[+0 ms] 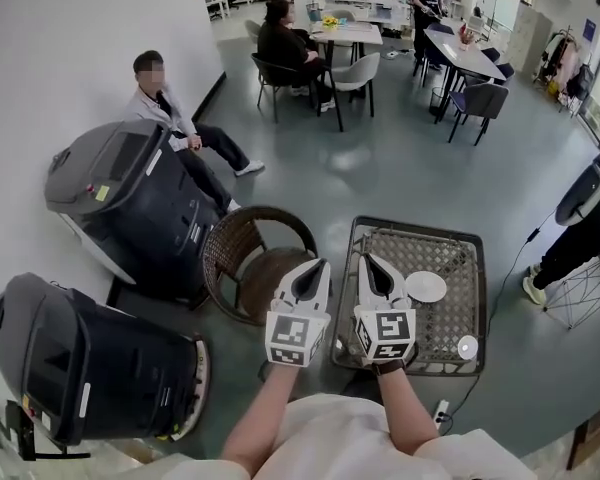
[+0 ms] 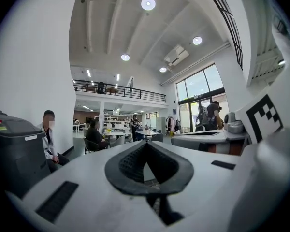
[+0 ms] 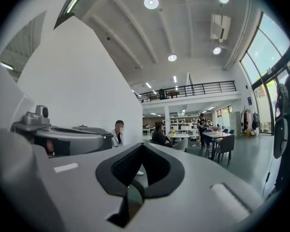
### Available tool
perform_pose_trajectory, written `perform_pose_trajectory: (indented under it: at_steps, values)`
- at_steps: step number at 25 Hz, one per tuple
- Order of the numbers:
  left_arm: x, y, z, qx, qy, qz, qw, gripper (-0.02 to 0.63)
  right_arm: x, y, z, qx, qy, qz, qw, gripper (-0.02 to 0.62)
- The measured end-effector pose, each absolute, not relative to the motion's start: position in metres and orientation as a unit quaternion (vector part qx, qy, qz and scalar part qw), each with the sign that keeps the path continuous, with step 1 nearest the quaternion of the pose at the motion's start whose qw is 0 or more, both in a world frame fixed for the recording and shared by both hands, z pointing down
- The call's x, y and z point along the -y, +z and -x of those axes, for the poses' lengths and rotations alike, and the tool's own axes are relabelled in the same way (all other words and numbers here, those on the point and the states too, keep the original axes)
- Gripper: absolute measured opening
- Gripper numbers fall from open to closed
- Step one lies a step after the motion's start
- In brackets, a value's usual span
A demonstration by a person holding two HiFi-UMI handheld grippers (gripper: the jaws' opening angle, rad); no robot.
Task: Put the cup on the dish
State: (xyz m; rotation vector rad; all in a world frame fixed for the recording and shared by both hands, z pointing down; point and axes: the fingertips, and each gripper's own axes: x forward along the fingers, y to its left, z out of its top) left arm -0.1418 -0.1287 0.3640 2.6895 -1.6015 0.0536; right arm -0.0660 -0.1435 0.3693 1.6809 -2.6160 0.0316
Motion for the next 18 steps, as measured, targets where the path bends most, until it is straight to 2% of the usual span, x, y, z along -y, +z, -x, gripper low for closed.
perform_pose_trajectory:
  at_steps: [18]
  values:
    - [0.109, 0.352, 0.127, 0.499, -0.006, -0.867, -0.007, 0.005, 0.107, 0.338, 0.049, 0.823, -0.007, -0.568, -0.007, 0.0]
